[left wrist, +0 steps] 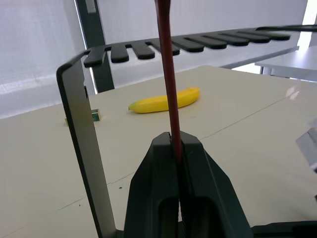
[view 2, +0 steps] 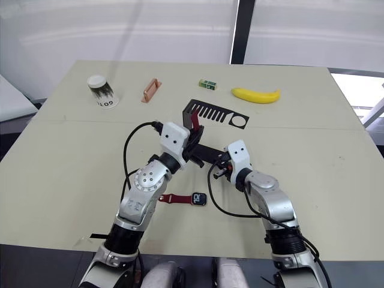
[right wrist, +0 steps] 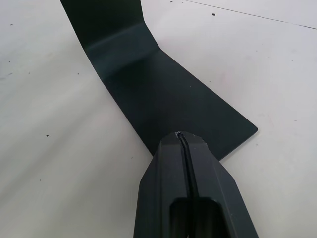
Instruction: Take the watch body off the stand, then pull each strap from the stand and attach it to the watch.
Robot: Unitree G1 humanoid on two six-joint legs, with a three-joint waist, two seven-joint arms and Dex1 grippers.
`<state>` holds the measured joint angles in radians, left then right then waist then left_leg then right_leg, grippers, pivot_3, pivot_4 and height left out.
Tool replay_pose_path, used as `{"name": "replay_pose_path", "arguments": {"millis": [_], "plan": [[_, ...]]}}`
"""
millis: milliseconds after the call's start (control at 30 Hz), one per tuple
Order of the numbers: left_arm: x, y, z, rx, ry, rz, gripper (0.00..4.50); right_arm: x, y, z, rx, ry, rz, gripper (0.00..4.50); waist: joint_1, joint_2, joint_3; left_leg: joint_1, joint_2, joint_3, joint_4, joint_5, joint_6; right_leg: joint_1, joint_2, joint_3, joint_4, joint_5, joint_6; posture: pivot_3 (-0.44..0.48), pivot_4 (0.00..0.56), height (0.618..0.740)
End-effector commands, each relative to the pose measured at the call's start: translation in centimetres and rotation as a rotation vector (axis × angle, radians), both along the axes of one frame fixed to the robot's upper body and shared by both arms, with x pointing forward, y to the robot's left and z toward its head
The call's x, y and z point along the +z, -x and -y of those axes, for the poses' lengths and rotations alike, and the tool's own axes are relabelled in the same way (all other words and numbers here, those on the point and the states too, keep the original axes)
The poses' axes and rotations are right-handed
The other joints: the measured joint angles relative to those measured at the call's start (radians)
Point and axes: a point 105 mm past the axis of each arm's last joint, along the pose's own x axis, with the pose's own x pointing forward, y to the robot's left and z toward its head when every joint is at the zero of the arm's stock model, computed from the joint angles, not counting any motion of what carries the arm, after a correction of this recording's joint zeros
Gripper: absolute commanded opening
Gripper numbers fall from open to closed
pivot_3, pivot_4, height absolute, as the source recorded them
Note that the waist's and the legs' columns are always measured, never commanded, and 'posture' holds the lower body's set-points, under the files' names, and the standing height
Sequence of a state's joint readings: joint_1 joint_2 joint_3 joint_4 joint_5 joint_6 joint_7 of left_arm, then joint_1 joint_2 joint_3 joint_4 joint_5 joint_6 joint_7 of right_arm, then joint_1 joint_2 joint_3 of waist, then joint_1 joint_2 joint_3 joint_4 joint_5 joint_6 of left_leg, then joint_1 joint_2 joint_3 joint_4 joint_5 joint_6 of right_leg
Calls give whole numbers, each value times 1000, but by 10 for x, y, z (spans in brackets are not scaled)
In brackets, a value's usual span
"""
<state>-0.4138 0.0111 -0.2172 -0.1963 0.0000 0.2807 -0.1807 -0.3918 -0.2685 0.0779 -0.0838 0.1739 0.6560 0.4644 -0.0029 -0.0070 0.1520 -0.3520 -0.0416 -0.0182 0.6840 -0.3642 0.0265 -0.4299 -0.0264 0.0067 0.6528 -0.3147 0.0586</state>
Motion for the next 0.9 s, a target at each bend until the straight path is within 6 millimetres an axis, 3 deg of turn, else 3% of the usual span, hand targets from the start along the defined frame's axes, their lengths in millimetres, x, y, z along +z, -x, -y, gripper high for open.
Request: {"name": "replay_pose_path", "arguments": {"millis": [33, 133, 267, 500, 600, 700, 833, 900], "plan": [[17, 22, 0, -110, 14, 57, 62, -18, 1, 7, -24, 40, -71, 0, 0, 0, 0, 0, 0, 0, 0, 0, 0, 0, 0, 0, 0, 0, 0, 0, 150, 740], [16, 38, -11, -224, 0, 33, 62, -4, -1, 8, 2, 43, -4, 0, 1, 0, 0, 0, 0, 0, 0, 0, 0, 0, 0, 0, 0, 0, 0, 0, 150, 740], [15, 58, -28, -425, 6, -70, 62, 27, 7, 7, 72, 17, 138, 0, 3, 1, 1, -1, 0, 0, 0, 0, 0, 0, 0, 0, -1, 0, 0, 0, 150, 740], [17, 85, -53, -770, 17, -266, 62, 65, 60, 15, 266, -71, 222, 0, 4, 2, 2, -2, 0, -2, 0, 0, 1, 0, 0, -1, -5, 0, 0, 0, 150, 740], [18, 89, -57, -855, 12, -316, 0, 77, 93, 15, 420, -153, 174, 897, 3, 2, 2, -2, 0, -2, -1, -1, 1, 1, 0, -1, -9, 0, 0, 0, 150, 740], [18, 91, -57, -932, -15, -341, 0, 99, 120, 14, 563, -297, 109, 2388, 2, 2, 3, -1, 0, -2, -1, -1, 2, 2, 0, -1, -9, 0, 0, 0, 150, 740], [14, 92, -53, -1010, -51, -364, 0, 127, 125, 6, 633, -456, 74, 4462, -3, 3, 3, -1, 0, -2, -1, -1, 2, 2, 0, -1, -9, 0, -1, 0, 150, 740], [14, 89, -49, -1018, -47, -364, 0, 136, 122, 0, 649, -514, 62, 4462, 0, 2, 4, -1, 0, -2, -1, -1, 2, 2, 0, -1, -9, 0, -1, 0, 150, 740]]}}
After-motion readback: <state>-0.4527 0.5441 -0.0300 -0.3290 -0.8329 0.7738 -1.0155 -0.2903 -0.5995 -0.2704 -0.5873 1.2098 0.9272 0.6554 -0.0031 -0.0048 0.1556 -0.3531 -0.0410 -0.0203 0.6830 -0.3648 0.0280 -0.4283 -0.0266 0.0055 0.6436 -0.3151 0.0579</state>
